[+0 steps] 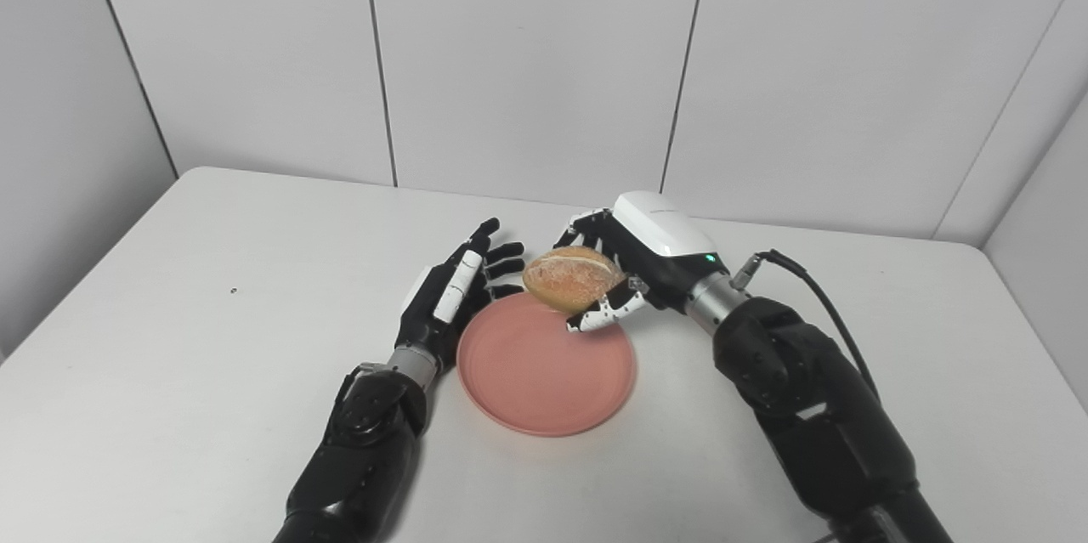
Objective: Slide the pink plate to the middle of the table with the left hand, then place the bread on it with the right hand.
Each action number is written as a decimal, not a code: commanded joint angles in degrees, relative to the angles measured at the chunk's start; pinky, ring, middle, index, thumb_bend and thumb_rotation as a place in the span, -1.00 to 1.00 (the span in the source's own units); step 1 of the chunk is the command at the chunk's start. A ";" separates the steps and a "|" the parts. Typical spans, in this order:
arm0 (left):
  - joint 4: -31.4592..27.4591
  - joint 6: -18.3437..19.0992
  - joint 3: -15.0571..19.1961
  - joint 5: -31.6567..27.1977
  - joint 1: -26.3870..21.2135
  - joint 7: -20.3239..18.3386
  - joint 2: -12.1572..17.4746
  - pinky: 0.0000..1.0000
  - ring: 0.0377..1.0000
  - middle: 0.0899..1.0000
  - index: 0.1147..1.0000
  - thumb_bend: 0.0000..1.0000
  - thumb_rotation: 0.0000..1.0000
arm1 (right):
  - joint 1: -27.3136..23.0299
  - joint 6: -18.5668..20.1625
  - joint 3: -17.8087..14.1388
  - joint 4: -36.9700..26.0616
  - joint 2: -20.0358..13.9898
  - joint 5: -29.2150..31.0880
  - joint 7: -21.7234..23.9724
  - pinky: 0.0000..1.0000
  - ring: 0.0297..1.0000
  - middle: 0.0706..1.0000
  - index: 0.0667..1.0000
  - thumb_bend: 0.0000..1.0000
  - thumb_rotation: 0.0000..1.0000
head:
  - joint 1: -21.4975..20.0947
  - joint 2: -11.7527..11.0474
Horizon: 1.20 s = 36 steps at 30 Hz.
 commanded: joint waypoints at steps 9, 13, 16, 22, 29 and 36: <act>2.31 1.01 -0.52 0.00 3.35 -0.19 -0.84 0.25 0.55 0.52 0.80 0.71 0.59 | -2.44 -2.74 0.64 1.25 1.59 -1.22 0.14 -0.43 -0.32 -0.22 -0.02 0.04 -1.00 | -1.30 0.47; 2.05 1.45 -0.42 -0.18 3.43 -0.28 -0.77 0.23 0.54 0.51 0.78 0.74 0.57 | -1.89 -3.64 1.28 3.33 2.24 -1.40 -0.42 -0.39 -0.30 -0.21 -0.02 0.04 -1.00 | -1.49 0.71; 1.55 1.97 -0.44 -0.13 3.54 -0.19 -0.73 0.25 0.55 0.52 0.80 0.73 0.59 | -1.68 -4.34 1.61 4.83 2.55 -1.46 -0.66 -0.50 -0.40 -0.26 -0.02 0.04 -1.00 | -1.53 0.73; 1.60 1.75 -0.26 -0.33 3.56 -0.43 -0.50 0.25 0.56 0.52 0.78 0.73 0.57 | -0.80 -6.22 2.21 8.42 3.13 -3.11 -2.40 -0.52 -0.42 -0.26 -0.03 0.04 -1.00 | -1.91 0.64; 1.40 2.03 -0.33 -0.41 3.53 -0.85 -0.38 0.28 0.56 0.53 0.79 0.70 0.57 | 0.67 -7.03 2.57 9.99 3.43 -3.32 -2.57 -0.44 -0.35 -0.23 -0.02 0.04 -1.00 | -2.17 0.83; 1.44 2.22 -0.33 -0.37 3.60 -0.86 -0.41 0.27 0.55 0.52 0.77 0.72 0.55 | 1.98 -7.32 3.18 9.68 3.46 -3.69 -2.58 -0.55 -0.45 -0.16 -0.09 0.05 -1.00 | -2.24 0.94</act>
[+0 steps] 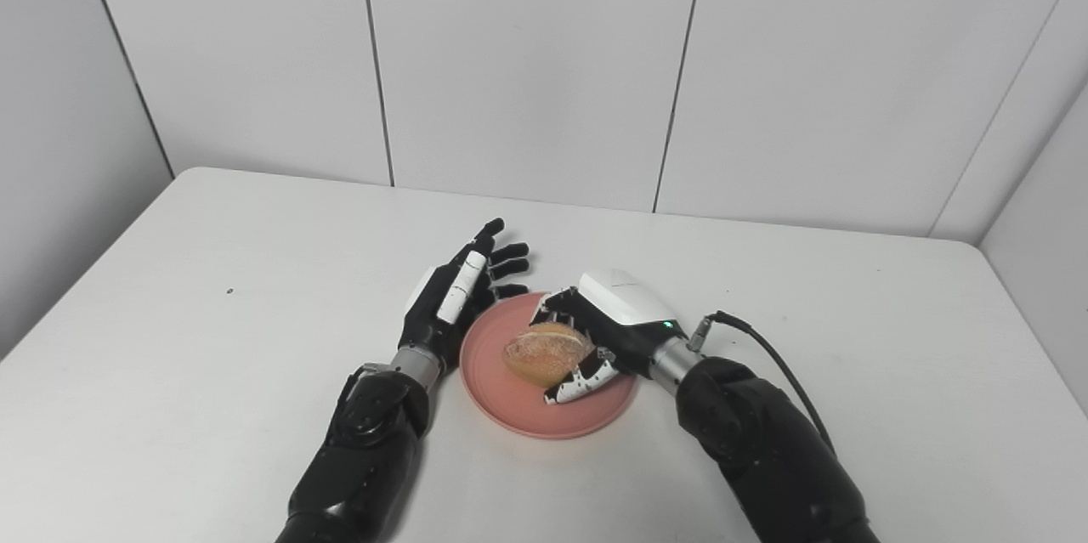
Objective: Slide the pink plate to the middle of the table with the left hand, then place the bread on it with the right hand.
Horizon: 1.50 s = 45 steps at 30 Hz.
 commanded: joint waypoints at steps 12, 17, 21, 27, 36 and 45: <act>1.94 2.12 -0.23 -0.65 3.53 -0.52 -0.59 0.23 0.54 0.50 0.76 0.66 0.56 | -1.23 -1.78 -0.49 -1.95 -0.28 1.36 0.30 -0.08 0.01 0.01 0.14 0.55 -0.65 | -0.03 0.00; 1.83 2.40 0.03 -0.90 3.63 -0.45 -0.69 0.24 0.53 0.54 0.76 0.67 0.54 | -0.98 -1.03 -0.89 -3.23 -0.57 1.48 1.14 0.34 0.45 0.45 0.44 0.99 -0.27 | -0.13 0.08; 1.76 2.63 0.17 -0.95 3.72 -0.49 -0.71 0.31 0.55 0.54 0.76 0.68 0.54 | -0.98 -0.87 -1.32 -3.72 -0.68 1.49 1.24 0.46 0.60 0.60 0.53 1.00 -0.15 | -0.13 0.08; 1.71 2.76 0.12 -1.11 3.70 -0.64 -0.59 0.35 0.55 0.55 0.76 0.70 0.54 | -1.25 -0.60 -2.13 -4.73 -1.16 1.46 1.63 0.45 0.63 0.63 0.56 1.00 -0.02 | -0.40 0.18; 1.91 2.24 0.40 -1.31 3.63 -0.77 -0.59 0.22 0.54 0.56 0.75 0.67 0.53 | -1.60 -0.66 -4.43 -6.06 -1.24 2.02 0.90 0.38 0.61 0.60 0.58 1.00 0.04 | -0.73 0.06; 1.96 -0.23 -0.26 0.86 3.59 1.75 -0.62 0.60 0.76 0.67 0.75 0.67 0.58 | 2.60 -2.98 -12.46 -2.64 5.06 6.43 -14.09 0.28 0.47 0.52 0.48 0.76 0.58 | -0.77 0.03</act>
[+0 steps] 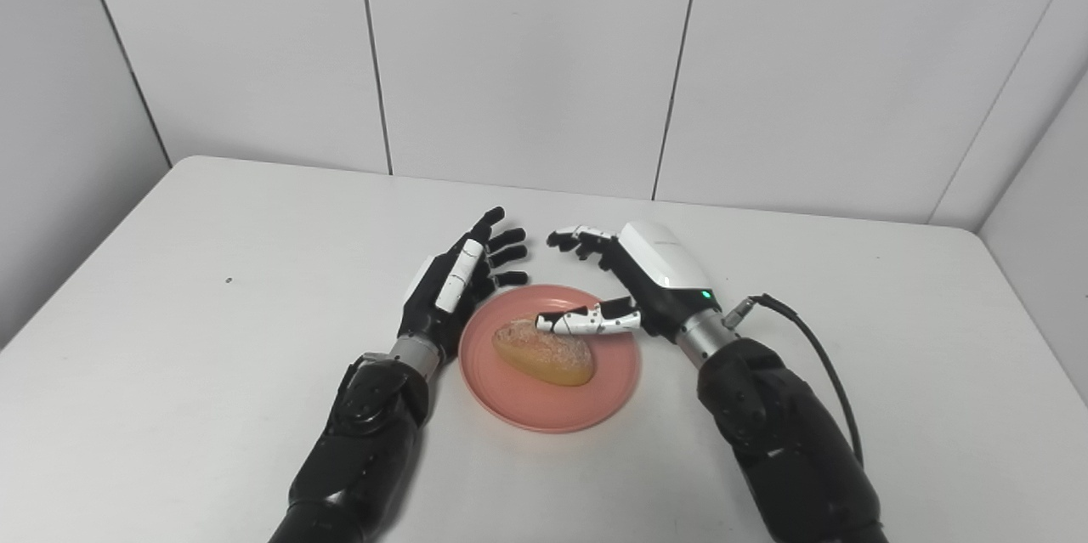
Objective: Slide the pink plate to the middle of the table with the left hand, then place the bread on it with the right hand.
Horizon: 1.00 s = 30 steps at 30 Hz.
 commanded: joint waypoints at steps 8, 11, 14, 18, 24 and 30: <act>3.32 -3.05 -0.97 3.34 2.99 4.04 -0.38 0.92 0.84 0.84 0.79 0.69 0.67 | 1.94 -8.17 -10.50 8.68 8.28 16.92 -8.21 0.53 0.63 0.64 0.63 0.70 0.98 | -1.03 -0.05; 2.91 -3.53 -0.91 3.96 3.16 5.48 -0.70 0.99 0.93 0.91 0.80 0.73 0.67 | 2.60 -10.64 -12.72 11.88 9.86 20.69 -9.01 0.64 0.71 0.71 0.71 0.63 1.00 | -1.22 -0.09; 2.59 -4.24 -1.13 5.18 3.38 7.49 -1.10 1.00 0.99 0.99 0.84 0.75 0.63 | 3.31 -11.87 -14.82 14.31 11.50 24.15 -9.58 0.71 0.75 0.75 0.76 0.58 1.00 | -1.44 -0.19; 2.53 -4.47 -2.34 8.85 3.13 11.51 -1.38 1.00 1.00 1.00 0.93 0.63 0.64 | 4.33 -11.40 -17.54 16.98 13.73 29.13 -9.28 0.74 0.74 0.78 0.81 0.64 1.00 | -1.79 -0.17; 2.72 -3.25 -2.91 9.77 2.07 12.90 -1.62 0.92 1.00 1.00 1.00 0.57 0.69 | 4.92 -11.69 -19.08 19.66 15.41 31.35 -10.38 0.86 0.83 0.87 0.90 0.66 1.00 | -2.39 -0.28; 2.63 -2.93 -2.68 9.89 2.32 13.85 -2.08 0.97 1.00 1.00 1.00 0.57 0.70 | 5.49 -8.83 -20.05 19.85 16.68 33.79 -10.21 0.95 0.89 0.89 0.93 0.61 1.00 | -2.79 -0.33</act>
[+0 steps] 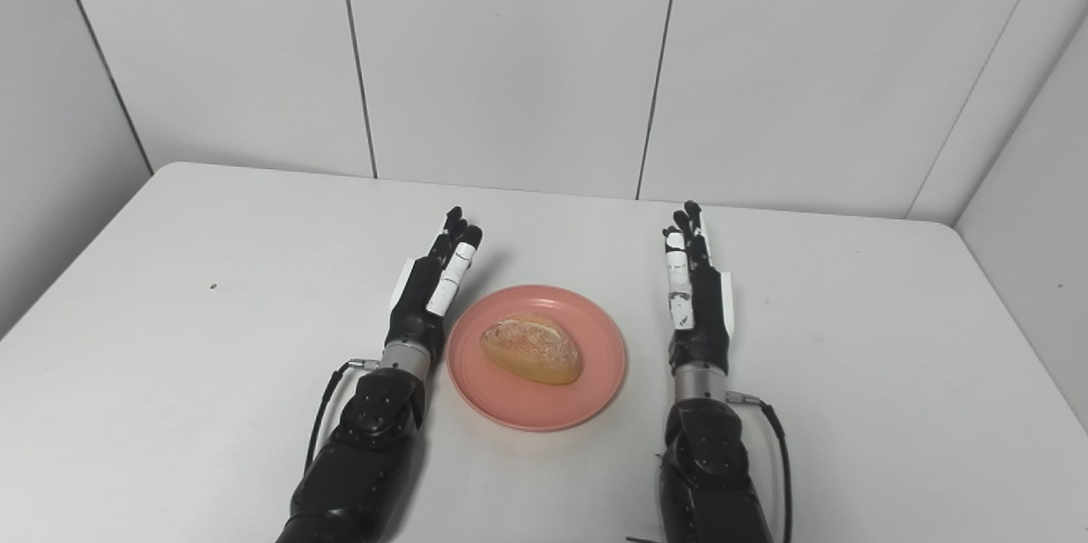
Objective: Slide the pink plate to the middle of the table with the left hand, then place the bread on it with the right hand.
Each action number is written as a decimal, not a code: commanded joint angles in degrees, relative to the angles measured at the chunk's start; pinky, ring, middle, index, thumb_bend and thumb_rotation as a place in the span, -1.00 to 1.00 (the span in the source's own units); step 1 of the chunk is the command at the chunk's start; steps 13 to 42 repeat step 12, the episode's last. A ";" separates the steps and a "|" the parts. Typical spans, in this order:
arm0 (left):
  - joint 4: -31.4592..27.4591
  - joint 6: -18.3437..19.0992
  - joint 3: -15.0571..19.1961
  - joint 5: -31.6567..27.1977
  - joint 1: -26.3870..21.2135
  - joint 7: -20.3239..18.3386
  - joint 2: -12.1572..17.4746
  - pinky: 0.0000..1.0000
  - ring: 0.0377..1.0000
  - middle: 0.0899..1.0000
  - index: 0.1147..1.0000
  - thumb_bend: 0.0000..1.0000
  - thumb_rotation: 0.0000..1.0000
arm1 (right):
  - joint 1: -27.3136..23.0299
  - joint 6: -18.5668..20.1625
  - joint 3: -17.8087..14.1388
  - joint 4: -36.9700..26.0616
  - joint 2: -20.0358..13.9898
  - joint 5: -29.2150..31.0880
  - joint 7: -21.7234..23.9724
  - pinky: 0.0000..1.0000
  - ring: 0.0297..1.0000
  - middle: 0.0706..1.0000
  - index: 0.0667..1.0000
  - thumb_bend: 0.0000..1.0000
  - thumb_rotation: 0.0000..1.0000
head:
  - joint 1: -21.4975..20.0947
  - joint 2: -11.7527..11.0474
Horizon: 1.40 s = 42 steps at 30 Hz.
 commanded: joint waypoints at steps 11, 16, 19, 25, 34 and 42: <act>1.68 -0.32 0.62 -0.67 2.65 0.87 -0.93 1.00 1.00 1.00 1.00 0.51 0.76 | 4.52 8.28 1.93 -1.83 0.73 0.19 1.13 1.00 0.99 0.94 0.88 0.59 1.00 | -0.12 0.20; 1.47 -0.03 0.66 -0.73 2.78 0.73 -0.84 1.00 1.00 1.00 1.00 0.51 0.78 | 4.64 9.84 2.00 -2.41 0.74 0.11 0.94 1.00 0.99 0.94 0.88 0.60 1.00 | -0.12 0.20; 1.47 -0.03 0.66 -0.73 2.78 0.73 -0.84 1.00 1.00 1.00 1.00 0.51 0.78 | 4.64 9.84 2.00 -2.41 0.74 0.11 0.94 1.00 0.99 0.94 0.88 0.60 1.00 | -0.12 0.20; 1.47 -0.03 0.66 -0.73 2.78 0.73 -0.84 1.00 1.00 1.00 1.00 0.51 0.78 | 4.64 9.84 2.00 -2.41 0.74 0.11 0.94 1.00 0.99 0.94 0.88 0.60 1.00 | -0.12 0.20; 1.47 -0.03 0.66 -0.73 2.78 0.73 -0.84 1.00 1.00 1.00 1.00 0.51 0.78 | 4.64 9.84 2.00 -2.41 0.74 0.11 0.94 1.00 0.99 0.94 0.88 0.60 1.00 | -0.12 0.20; 1.47 -0.03 0.66 -0.73 2.78 0.73 -0.84 1.00 1.00 1.00 1.00 0.51 0.78 | 4.64 9.84 2.00 -2.41 0.74 0.11 0.94 1.00 0.99 0.94 0.88 0.60 1.00 | -0.12 0.20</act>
